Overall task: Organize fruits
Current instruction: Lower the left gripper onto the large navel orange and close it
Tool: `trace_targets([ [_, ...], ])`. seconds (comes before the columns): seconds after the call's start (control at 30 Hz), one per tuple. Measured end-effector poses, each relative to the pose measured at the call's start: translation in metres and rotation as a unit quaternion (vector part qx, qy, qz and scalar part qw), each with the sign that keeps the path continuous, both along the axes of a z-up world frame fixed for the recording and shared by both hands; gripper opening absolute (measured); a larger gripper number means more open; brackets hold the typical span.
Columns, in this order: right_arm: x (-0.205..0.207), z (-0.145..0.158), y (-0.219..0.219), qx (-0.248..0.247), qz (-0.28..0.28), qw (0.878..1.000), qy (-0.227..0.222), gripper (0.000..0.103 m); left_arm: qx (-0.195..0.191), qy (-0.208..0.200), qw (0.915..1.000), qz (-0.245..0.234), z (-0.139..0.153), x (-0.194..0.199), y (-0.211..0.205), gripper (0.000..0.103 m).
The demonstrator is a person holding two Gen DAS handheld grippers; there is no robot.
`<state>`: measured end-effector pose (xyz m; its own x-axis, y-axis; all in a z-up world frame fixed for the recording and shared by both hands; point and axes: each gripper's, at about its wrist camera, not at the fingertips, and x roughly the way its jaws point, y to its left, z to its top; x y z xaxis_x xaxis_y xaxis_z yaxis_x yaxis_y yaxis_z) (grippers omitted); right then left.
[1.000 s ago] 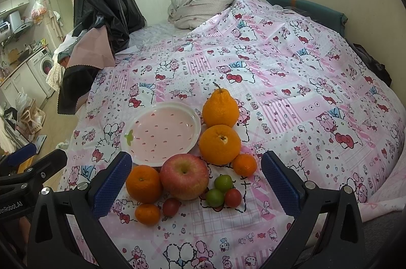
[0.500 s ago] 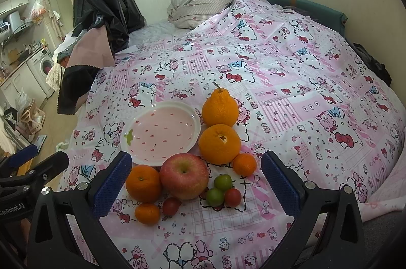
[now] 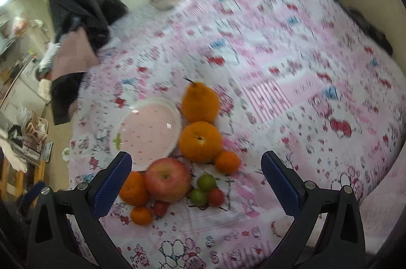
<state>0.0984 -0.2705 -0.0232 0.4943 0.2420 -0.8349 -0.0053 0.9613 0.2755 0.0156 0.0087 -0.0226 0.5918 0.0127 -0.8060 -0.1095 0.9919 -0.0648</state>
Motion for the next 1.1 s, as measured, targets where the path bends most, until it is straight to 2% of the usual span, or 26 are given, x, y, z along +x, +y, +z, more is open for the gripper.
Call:
trace_targets([
  [0.13,0.01,-0.035,-0.017,0.048,-0.032,0.997,0.057,0.103,-0.009,0.061,0.9981,0.002,-0.024,0.01,0.002,0.103],
  [0.2,0.011,-0.049,-0.021,0.085,-0.048,0.991,0.094,0.103,-0.013,0.097,0.9952,-0.003,-0.038,0.013,0.001,0.102],
  [0.27,0.012,-0.051,-0.022,0.11,-0.049,0.988,0.098,0.103,-0.027,0.127,0.9915,-0.009,-0.051,0.019,-0.003,0.102],
  [0.33,0.013,-0.052,-0.021,0.107,-0.047,0.988,0.099,0.103,-0.043,0.155,0.9866,-0.024,-0.062,0.029,-0.012,0.102],
  [0.43,0.016,-0.055,-0.017,0.101,-0.038,0.989,0.105,0.103,-0.043,0.188,0.9799,-0.05,-0.078,0.047,-0.03,0.101],
  [0.5,0.016,-0.054,-0.016,0.102,-0.033,0.989,0.102,0.103,-0.029,0.205,0.976,-0.066,-0.09,0.058,-0.041,0.097],
  [0.57,0.016,-0.053,-0.016,0.101,-0.033,0.989,0.098,0.103,-0.008,0.233,0.9685,-0.086,-0.106,0.07,-0.051,0.086],
  [0.63,0.017,-0.052,-0.017,0.101,-0.033,0.989,0.098,0.103,-0.015,0.251,0.9634,-0.091,-0.115,0.077,-0.053,0.083],
  [0.7,0.018,-0.052,-0.017,0.103,-0.033,0.989,0.098,0.103,-0.024,0.263,0.9598,-0.095,-0.121,0.084,-0.056,0.083],
  [0.83,0.02,-0.052,-0.014,0.1,-0.028,0.99,0.098,0.103,0.02,0.259,0.9583,-0.119,-0.13,0.092,-0.073,0.083],
  [0.9,0.022,-0.053,-0.012,0.098,-0.025,0.99,0.099,0.103,0.034,0.257,0.9569,-0.131,-0.135,0.095,-0.081,0.078],
  [0.93,0.022,-0.054,-0.011,0.096,-0.023,0.99,0.101,0.103,0.03,0.257,0.9558,-0.139,-0.137,0.096,-0.085,0.072],
  [1.1,0.025,-0.058,-0.008,0.084,-0.021,0.991,0.104,0.103,0.032,0.248,0.9576,-0.143,-0.135,0.096,-0.09,0.068],
])
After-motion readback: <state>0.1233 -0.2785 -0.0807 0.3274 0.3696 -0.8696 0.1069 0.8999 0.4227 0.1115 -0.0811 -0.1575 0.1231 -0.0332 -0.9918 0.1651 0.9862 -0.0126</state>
